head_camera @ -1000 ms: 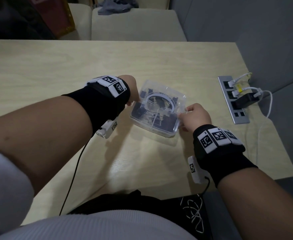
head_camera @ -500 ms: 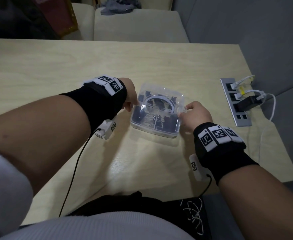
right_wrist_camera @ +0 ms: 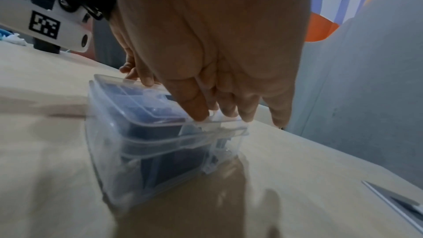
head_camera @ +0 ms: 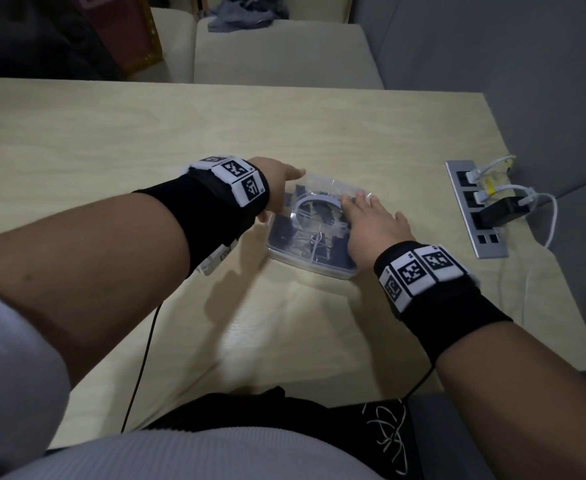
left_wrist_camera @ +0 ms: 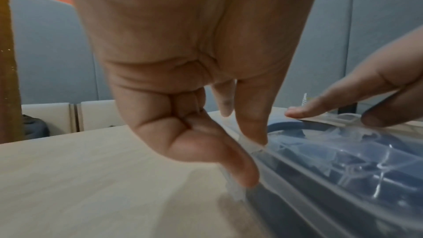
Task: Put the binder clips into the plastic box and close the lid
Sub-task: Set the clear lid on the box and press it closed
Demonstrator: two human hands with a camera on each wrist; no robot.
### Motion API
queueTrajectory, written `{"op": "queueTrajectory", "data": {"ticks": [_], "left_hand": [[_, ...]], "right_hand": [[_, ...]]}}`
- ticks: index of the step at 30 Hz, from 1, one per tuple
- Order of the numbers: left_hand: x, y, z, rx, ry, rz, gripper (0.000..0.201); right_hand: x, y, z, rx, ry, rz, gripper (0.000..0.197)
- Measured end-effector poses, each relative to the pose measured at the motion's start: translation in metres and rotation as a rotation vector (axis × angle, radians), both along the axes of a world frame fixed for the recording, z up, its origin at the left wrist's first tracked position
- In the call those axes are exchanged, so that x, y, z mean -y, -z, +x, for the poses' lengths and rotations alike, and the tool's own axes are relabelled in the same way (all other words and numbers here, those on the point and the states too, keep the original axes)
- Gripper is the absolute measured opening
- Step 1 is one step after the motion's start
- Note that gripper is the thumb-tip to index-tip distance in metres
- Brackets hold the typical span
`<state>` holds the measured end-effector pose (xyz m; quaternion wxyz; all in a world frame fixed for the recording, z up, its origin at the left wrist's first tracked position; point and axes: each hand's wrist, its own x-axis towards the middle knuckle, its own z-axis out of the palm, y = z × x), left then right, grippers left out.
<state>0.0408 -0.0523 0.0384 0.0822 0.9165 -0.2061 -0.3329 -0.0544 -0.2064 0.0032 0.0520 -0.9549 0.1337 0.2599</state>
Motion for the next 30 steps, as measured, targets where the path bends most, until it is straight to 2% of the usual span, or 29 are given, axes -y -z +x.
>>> {"op": "queueTrajectory", "data": {"ticks": [4, 8, 11, 13, 14, 15, 18, 21, 23, 26, 28, 30], "left_hand": [[-0.001, -0.008, -0.003, 0.012, 0.043, 0.029, 0.079], [0.002, -0.009, -0.005, -0.018, 0.077, 0.078, 0.087], [0.007, -0.009, -0.006, 0.068, 0.127, 0.141, 0.086], [0.01, -0.01, -0.007, 0.123, 0.158, 0.172, 0.084], [0.011, -0.011, -0.008, 0.129, 0.159, 0.177, 0.084], [0.011, -0.011, -0.008, 0.13, 0.154, 0.174, 0.083], [0.009, -0.01, -0.008, 0.123, 0.111, 0.15, 0.083], [0.01, -0.007, -0.008, 0.14, 0.103, 0.14, 0.08], [0.014, -0.004, -0.005, 0.144, 0.108, 0.163, 0.07], [0.017, 0.004, -0.001, 0.191, 0.118, 0.187, 0.023], [0.017, 0.007, -0.001, 0.209, 0.125, 0.182, 0.022], [0.017, 0.008, 0.0, 0.21, 0.132, 0.182, 0.026]], "right_hand": [[0.007, -0.006, 0.005, -0.1, -0.024, 0.049, 0.083], [0.013, -0.007, 0.006, -0.054, -0.009, 0.113, 0.081], [0.012, -0.006, 0.0, 0.114, 0.203, 0.175, 0.073], [0.016, -0.008, -0.005, 0.15, 0.399, 0.153, 0.056], [0.018, -0.011, -0.008, 0.107, 0.445, 0.131, 0.042], [0.019, -0.012, -0.01, 0.063, 0.445, 0.11, 0.038], [0.014, -0.013, -0.009, 0.016, 0.421, 0.049, 0.05], [0.004, -0.015, -0.007, 0.01, 0.383, -0.031, 0.044], [0.001, -0.014, -0.007, 0.037, 0.359, -0.063, 0.038], [-0.001, -0.011, -0.005, 0.037, 0.341, -0.082, 0.032], [-0.003, -0.012, -0.003, 0.02, 0.312, -0.09, 0.019], [-0.002, -0.014, -0.002, 0.007, 0.297, -0.085, 0.018]]}}
